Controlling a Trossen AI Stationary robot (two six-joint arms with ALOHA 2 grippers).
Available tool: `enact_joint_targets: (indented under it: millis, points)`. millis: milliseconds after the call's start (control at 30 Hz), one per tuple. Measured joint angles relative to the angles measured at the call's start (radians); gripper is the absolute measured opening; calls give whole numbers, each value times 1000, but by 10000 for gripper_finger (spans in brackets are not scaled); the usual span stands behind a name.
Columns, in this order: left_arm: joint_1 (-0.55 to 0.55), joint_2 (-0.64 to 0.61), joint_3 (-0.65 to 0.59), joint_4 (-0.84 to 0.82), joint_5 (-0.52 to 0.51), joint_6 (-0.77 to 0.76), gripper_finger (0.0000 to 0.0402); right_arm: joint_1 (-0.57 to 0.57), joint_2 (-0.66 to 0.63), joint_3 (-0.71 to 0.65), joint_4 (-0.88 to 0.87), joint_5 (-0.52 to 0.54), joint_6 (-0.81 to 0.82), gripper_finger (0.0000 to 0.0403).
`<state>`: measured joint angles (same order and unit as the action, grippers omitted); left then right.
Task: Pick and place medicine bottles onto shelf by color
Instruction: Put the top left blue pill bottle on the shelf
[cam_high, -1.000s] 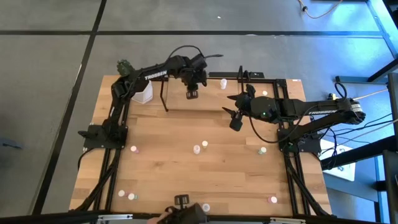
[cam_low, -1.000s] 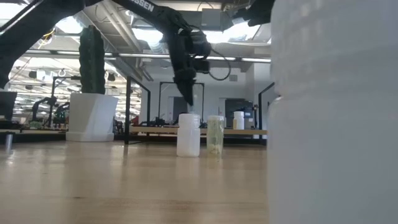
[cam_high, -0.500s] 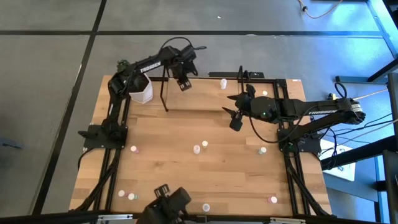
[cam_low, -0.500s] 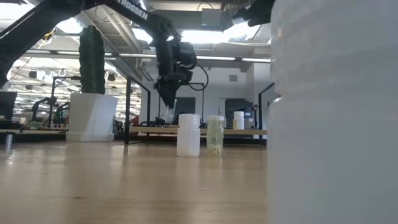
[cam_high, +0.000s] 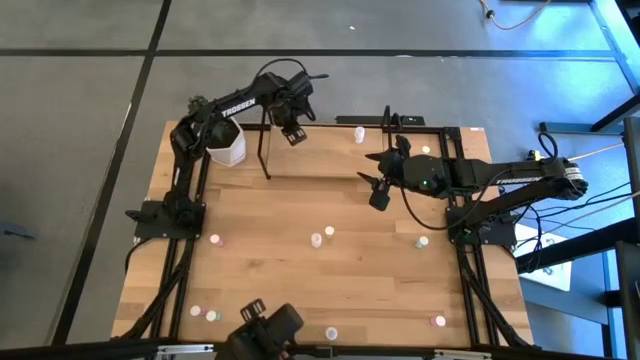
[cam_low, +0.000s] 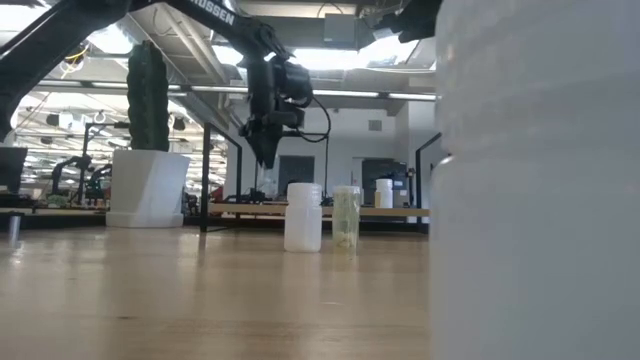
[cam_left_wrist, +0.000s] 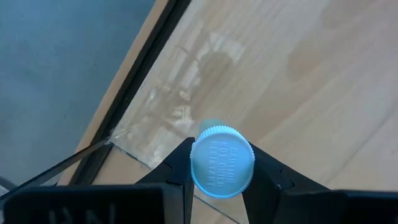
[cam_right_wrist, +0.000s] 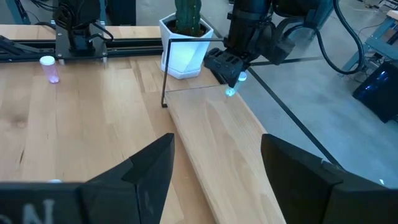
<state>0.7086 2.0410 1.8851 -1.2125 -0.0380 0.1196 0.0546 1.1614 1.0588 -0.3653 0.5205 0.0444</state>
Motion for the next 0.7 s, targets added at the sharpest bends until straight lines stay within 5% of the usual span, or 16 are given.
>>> enact_joint_targets:
  millis: [400, 700]
  points:
    - [16, -2, -1, 2, 64, 309, 87, 0, 0, 0, 0, 0, 0, 241]
    - [48, 7, -103, 80, 111, 329, 87, 0, 0, 0, 0, 0, 0, 241]
